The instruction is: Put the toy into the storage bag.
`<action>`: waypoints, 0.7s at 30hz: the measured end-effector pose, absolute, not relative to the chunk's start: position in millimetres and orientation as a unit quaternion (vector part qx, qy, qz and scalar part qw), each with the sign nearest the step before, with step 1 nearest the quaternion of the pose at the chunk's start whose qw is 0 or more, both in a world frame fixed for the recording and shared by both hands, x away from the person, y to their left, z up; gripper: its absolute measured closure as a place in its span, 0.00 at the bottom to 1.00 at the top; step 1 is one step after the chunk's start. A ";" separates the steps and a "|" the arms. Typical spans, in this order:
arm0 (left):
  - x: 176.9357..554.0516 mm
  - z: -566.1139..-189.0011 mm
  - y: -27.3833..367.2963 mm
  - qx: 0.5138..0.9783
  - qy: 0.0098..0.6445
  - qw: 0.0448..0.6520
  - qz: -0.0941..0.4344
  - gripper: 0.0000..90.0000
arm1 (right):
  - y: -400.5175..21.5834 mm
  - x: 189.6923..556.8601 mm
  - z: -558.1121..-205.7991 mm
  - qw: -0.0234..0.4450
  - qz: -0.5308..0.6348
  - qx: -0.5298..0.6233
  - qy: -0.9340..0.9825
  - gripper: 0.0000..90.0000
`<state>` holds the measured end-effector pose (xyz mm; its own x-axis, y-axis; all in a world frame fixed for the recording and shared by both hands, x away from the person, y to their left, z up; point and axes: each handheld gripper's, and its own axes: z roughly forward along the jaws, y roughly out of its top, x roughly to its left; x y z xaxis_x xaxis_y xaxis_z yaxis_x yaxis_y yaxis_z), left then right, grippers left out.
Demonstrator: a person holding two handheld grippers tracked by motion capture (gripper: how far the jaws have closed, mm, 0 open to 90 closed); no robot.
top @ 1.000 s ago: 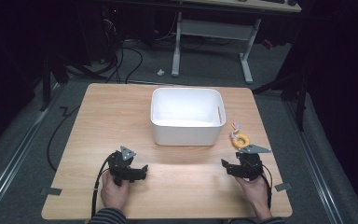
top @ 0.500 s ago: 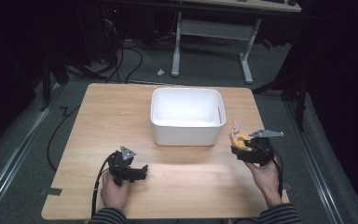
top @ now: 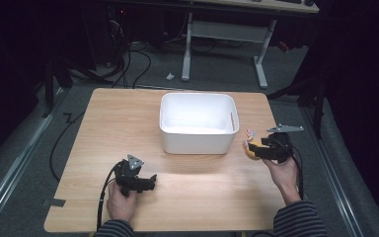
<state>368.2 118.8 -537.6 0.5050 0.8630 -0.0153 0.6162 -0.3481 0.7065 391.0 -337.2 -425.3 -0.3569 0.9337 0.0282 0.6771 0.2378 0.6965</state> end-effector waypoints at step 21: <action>368.2 -537.6 118.8 0.800 0.462 0.335 0.184 0.02 | -349.4 437.0 -421.3 0.190 0.289 0.559 0.754 0.47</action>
